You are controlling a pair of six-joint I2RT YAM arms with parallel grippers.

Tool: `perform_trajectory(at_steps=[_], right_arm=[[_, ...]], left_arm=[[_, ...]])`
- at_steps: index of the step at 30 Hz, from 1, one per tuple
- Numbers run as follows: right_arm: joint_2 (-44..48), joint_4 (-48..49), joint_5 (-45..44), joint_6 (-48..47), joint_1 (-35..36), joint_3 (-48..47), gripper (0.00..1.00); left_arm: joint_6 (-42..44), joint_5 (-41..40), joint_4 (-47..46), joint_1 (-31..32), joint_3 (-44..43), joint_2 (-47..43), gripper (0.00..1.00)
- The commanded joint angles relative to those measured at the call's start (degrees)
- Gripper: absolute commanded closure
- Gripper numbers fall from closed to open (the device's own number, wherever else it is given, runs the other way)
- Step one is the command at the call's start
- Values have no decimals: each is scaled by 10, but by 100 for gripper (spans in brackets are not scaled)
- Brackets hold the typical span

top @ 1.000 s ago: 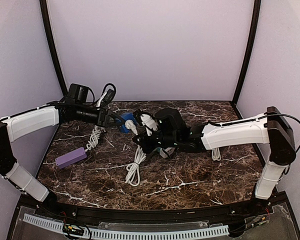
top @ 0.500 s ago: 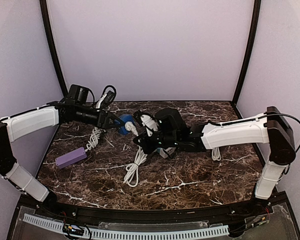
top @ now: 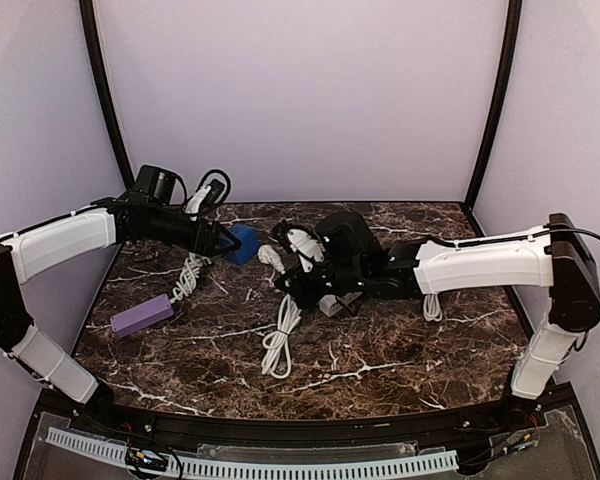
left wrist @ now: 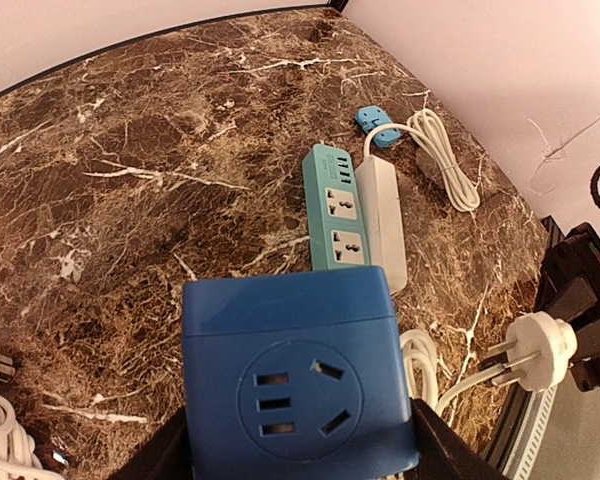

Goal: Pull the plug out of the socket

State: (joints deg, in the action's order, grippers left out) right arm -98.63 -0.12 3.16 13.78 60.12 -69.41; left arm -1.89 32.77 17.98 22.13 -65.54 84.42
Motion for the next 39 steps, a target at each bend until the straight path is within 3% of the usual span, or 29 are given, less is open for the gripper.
perform_trajectory(at_steps=[1, 8, 15, 27, 35, 38, 39], right_arm=[[23, 20, -13, -4, -2, -14, 100], [29, -49, -119, -9, -23, -28, 100], [35, -116, -194, 16, -115, -3, 100], [47, -138, -210, 69, -287, 68, 100], [45, -143, -145, 125, -325, 106, 100], [34, -143, -133, 140, -326, 117, 84], [33, -143, -132, 145, -325, 120, 72]], left_arm=[[7, 2, 4, 3, -15, -5, 85], [-1, -18, -3, 3, -12, -16, 84], [-5, -35, -4, 3, -9, -22, 84], [-56, -117, -44, 38, 17, -29, 83], [-86, -208, -98, 99, 52, 9, 83], [-77, -243, -105, 118, 49, 35, 83], [-71, -249, -105, 120, 46, 46, 83]])
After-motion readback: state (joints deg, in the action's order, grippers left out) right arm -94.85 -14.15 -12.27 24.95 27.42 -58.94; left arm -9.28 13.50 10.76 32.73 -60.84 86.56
